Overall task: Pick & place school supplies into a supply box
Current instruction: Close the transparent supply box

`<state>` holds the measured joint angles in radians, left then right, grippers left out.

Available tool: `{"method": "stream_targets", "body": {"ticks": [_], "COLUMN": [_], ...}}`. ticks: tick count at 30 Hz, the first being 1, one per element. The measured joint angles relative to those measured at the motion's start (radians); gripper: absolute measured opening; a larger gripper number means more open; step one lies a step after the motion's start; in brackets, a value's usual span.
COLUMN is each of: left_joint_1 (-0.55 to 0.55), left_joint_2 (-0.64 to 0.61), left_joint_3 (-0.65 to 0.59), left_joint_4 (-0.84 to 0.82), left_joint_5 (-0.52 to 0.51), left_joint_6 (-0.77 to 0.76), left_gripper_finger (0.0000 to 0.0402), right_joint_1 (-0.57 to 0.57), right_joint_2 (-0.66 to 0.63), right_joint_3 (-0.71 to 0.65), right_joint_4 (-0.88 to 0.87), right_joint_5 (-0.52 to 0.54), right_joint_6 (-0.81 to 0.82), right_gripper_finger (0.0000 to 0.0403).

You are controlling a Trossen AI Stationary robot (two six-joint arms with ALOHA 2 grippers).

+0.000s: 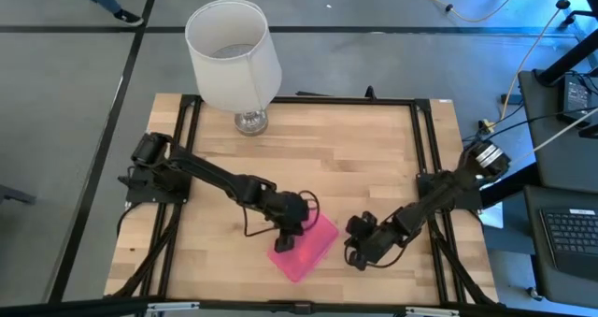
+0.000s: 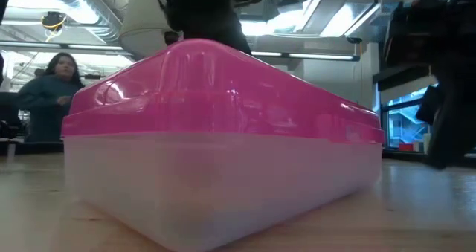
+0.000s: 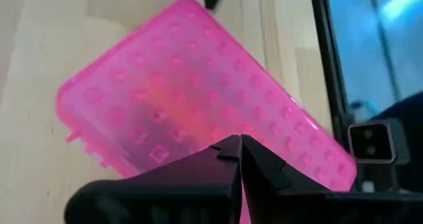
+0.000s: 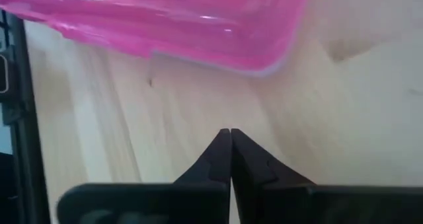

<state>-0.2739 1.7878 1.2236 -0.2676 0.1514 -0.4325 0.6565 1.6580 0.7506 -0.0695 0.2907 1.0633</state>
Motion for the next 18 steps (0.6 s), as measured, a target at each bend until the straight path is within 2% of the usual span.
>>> {"method": "stream_targets", "body": {"ticks": [7,12,18], "left_joint_1": [-0.04,-0.039,-0.042], "left_joint_2": [0.079,0.145,0.168], "left_joint_3": [0.122,0.165,0.17], "left_joint_4": [-0.068,-0.123,-0.136], "left_joint_5": [-0.025,-0.037,-0.036], "left_joint_6": [0.102,0.124,0.123], "left_gripper_finger": [0.0003,0.0001,0.0002], "right_joint_1": [0.0,-0.006,-0.006], "right_joint_2": [-0.143,-0.208,-0.246], "right_joint_3": [0.0,0.0,0.0], "right_joint_4": [-0.165,-0.198,-0.206], "right_joint_5": [0.002,0.004,0.004], "right_joint_6": [0.006,0.005,0.005], "right_gripper_finger": [0.0006,0.0006,0.0007]}}
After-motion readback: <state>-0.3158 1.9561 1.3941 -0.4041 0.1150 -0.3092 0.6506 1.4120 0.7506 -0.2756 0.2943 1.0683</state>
